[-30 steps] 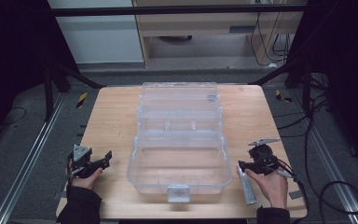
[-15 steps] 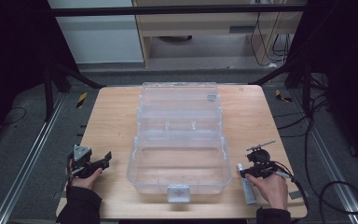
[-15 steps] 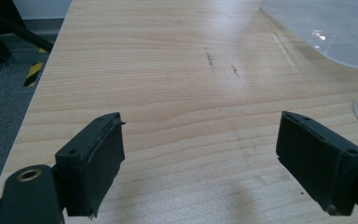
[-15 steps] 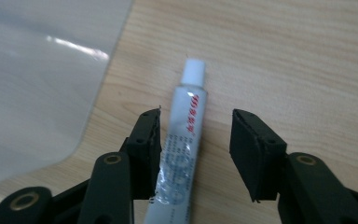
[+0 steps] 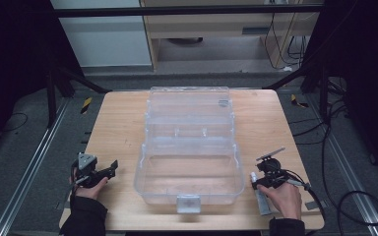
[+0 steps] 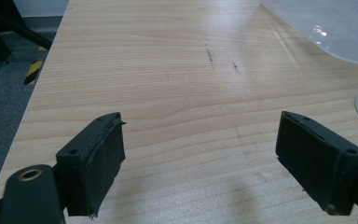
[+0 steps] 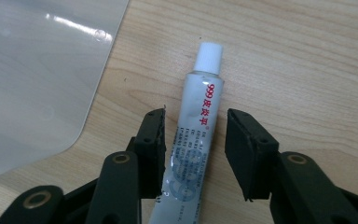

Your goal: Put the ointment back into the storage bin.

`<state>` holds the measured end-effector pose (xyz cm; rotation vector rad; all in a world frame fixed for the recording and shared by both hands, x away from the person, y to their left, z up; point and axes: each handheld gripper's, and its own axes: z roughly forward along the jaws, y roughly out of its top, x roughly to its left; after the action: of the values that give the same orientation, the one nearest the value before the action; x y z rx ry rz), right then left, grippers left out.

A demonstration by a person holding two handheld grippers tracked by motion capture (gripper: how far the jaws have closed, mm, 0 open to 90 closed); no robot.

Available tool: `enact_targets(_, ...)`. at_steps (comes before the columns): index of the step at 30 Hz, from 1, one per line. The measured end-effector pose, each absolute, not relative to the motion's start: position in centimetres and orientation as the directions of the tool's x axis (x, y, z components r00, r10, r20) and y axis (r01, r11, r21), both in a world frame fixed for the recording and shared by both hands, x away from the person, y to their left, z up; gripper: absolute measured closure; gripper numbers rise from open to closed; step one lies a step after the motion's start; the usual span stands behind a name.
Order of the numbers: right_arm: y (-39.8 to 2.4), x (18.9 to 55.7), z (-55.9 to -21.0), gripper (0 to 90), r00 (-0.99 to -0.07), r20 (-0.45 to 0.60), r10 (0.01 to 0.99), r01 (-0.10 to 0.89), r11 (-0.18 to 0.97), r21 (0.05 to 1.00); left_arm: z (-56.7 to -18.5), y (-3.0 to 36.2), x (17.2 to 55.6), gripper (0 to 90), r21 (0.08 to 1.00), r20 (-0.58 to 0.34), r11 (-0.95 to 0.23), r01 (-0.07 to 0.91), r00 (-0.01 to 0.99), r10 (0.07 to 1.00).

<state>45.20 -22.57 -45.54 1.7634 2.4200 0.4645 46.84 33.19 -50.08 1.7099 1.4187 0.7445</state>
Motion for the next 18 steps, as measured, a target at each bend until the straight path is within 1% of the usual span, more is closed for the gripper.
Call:
enact_targets(4, -22.27, 45.53, -46.00, 61.5, -0.319, 0.063, 0.946, 0.917, 0.291, 0.273, -50.09, 33.18, 46.83, 14.9, 0.849, -0.039, -0.077, 0.524, 0.207, 0.978)
enact_targets(11, -21.92, 45.94, -46.51, 68.9, -0.326, 0.063, 0.943, 0.921, 0.302, 0.245, -50.09, 33.23, 46.82, 15.2, 0.848, -0.041, -0.076, 0.525, 0.207, 0.978)
enact_targets(18, -21.79, 46.19, -46.52, 69.6, -0.320, 0.053, 0.946, 0.927, 0.301, 0.222, -50.12, 33.20, 46.85, 15.5, 0.845, -0.040, -0.078, 0.529, 0.209, 0.977)
